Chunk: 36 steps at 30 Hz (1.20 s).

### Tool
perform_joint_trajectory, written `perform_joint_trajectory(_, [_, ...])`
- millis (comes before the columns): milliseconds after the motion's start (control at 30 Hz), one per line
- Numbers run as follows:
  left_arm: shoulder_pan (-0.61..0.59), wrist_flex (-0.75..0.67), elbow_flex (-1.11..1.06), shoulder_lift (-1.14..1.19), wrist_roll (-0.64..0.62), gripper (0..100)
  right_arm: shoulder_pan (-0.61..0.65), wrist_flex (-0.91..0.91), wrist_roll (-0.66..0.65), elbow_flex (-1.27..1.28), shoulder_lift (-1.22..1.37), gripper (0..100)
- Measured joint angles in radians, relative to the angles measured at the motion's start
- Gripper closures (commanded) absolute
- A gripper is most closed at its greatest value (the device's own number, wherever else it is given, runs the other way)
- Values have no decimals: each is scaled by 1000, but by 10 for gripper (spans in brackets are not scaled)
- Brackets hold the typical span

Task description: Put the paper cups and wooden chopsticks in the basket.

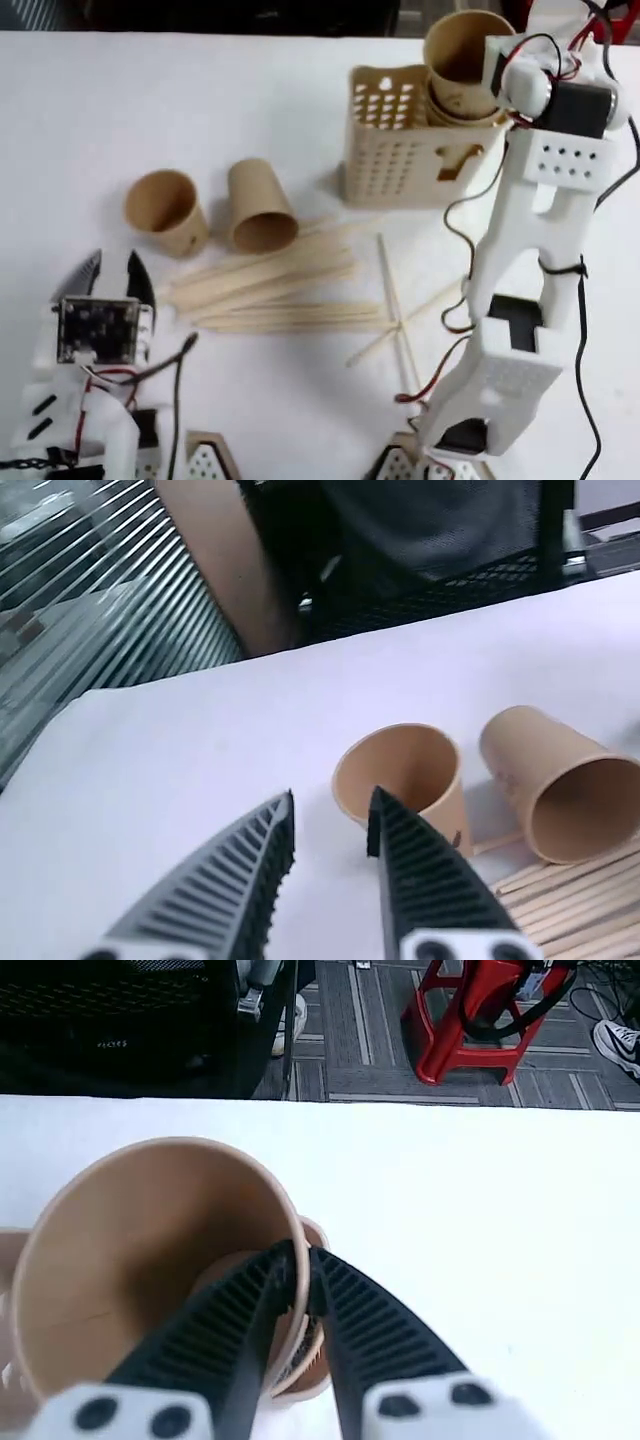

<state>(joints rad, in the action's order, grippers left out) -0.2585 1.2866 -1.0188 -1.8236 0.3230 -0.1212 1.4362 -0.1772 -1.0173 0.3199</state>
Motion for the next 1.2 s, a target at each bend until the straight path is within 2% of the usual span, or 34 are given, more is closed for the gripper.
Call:
perform_joint_trajectory(100, [-44,0,2,2,8,849,2,11,0,-3,5,970])
perform_joint_trajectory(200, [-57,0,40,74,28,849,2,14,0,-3,31,909])
perform_joint_trajectory(300, [-60,11,127,213,34,801,2,35,0,3,49,863])
perform_joint_trajectory(400, [-60,74,261,390,37,749,2,92,0,3,49,861])
perform_joint_trajectory(600, [-57,206,534,717,37,745,2,195,0,-58,5,860])
perform_joint_trajectory(800, [60,229,628,936,37,743,26,275,0,-60,-74,861])
perform_joint_trajectory(1000, [153,229,638,1111,37,722,32,278,-38,97,-201,861])
perform_joint_trajectory(1200, [193,153,638,1260,11,720,69,278,-124,423,-414,858])
